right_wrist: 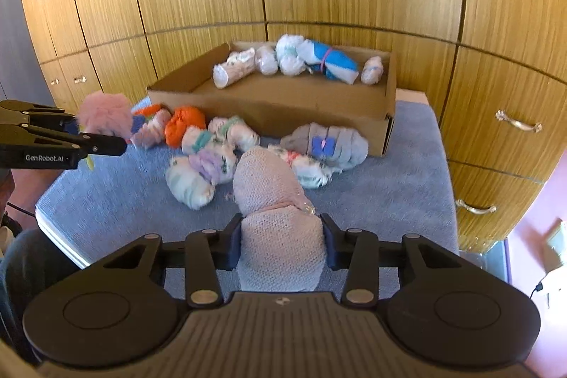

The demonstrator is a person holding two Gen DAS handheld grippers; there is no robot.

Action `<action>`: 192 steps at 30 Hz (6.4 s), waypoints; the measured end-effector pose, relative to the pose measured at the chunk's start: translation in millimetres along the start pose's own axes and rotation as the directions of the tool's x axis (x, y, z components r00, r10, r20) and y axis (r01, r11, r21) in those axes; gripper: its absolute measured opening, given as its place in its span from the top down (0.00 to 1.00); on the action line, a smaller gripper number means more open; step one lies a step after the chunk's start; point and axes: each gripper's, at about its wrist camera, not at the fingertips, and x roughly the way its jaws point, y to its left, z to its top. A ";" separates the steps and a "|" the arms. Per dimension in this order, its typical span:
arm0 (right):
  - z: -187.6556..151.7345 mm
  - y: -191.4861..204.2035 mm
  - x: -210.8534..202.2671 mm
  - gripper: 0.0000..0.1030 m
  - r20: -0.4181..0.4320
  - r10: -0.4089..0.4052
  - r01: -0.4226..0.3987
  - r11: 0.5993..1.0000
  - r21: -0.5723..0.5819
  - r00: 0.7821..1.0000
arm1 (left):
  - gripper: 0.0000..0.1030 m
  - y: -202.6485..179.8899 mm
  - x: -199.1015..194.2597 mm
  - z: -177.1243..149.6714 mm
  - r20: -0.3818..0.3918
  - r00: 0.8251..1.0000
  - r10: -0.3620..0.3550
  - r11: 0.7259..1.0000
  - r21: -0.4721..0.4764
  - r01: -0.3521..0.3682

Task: Organize objects
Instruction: 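Carry the pink pompom toy and beige sock toward the box, then lower the pompom toy and beige sock into the box and open both grippers, then move both grippers back over the bundles on the towel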

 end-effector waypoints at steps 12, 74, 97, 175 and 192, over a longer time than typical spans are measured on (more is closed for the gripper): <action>73.4 -3.0 -15.4 0.61 0.076 0.016 -0.011 0.998 -0.054 0.997 | 0.58 28.5 -6.4 76.4 0.038 0.999 0.030 1.000 0.007 -0.030; 183.8 39.6 247.1 0.60 -0.229 0.087 -0.098 0.995 -0.037 0.969 | 0.42 42.0 175.8 103.1 -0.120 0.987 0.110 0.993 0.056 -0.104; 187.6 42.7 222.0 0.54 -0.212 0.093 -0.102 0.994 -0.032 0.973 | 0.18 40.6 143.1 119.4 -0.080 0.992 0.098 0.995 0.028 -0.096; 23.1 106.1 93.3 0.34 0.047 -0.135 0.129 0.985 0.119 0.990 | 0.06 95.1 6.7 1.6 0.069 0.994 0.085 0.994 -0.072 -0.080; 19.4 107.9 119.4 0.43 0.003 -0.159 0.158 0.982 0.108 0.987 | 0.10 92.1 59.3 6.6 -0.001 0.999 -0.034 0.999 -0.024 0.034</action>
